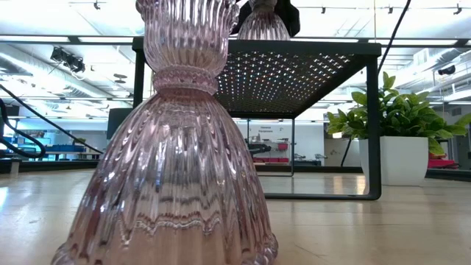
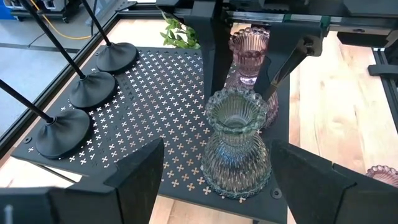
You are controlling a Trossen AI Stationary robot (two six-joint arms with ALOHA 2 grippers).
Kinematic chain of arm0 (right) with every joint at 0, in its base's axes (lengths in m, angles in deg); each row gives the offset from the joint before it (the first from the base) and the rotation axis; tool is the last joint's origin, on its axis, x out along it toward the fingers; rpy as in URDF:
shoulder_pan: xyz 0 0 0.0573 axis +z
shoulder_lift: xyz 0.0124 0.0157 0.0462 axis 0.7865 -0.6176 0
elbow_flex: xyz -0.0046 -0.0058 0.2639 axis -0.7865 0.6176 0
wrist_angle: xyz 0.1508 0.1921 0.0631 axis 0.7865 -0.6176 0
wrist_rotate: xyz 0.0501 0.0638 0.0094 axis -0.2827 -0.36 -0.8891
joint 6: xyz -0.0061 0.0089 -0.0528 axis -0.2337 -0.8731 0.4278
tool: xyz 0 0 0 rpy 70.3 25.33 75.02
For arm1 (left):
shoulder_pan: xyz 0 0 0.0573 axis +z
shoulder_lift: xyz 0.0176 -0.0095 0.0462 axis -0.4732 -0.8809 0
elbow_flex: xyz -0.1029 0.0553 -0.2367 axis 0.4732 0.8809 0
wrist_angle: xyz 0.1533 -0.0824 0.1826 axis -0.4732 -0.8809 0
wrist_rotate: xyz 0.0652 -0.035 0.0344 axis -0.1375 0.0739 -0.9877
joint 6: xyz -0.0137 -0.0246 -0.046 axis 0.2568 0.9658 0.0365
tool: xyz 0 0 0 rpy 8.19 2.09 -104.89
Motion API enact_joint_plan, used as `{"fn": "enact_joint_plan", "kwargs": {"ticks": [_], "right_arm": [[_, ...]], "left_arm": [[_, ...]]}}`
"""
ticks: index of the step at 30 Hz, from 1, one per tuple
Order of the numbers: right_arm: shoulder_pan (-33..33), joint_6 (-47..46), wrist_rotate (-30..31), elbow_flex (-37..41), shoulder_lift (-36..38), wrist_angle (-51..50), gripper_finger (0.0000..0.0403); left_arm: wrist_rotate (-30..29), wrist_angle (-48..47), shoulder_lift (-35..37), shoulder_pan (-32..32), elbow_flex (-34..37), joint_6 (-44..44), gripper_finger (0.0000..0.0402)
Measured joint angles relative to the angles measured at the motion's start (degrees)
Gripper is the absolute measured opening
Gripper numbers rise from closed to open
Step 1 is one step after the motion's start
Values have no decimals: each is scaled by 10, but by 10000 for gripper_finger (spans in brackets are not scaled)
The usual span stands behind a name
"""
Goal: Pick & Place candle stick holders
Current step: Put the right pink glass candle holder on the shelf, then put the pink glass candle holder on the shelf
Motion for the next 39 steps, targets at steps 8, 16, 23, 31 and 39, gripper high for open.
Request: {"fn": "enact_joint_plan", "kwargs": {"ticks": [8,16,23,31,39], "right_arm": [[0,29,-4,0,0,33,151],[0,42,-6,0,20,17,148],[0,43,-30,0,28,27,160],[0,46,-36,0,33,31,162],[0,54,-36,0,60,25,162]], "left_arm": [[0,0,0,0,0,0,295],[11,0,0,0,0,8,295],[11,0,0,0,0,8,295],[11,0,0,0,0,8,295],[11,0,0,0,0,8,295]]}}
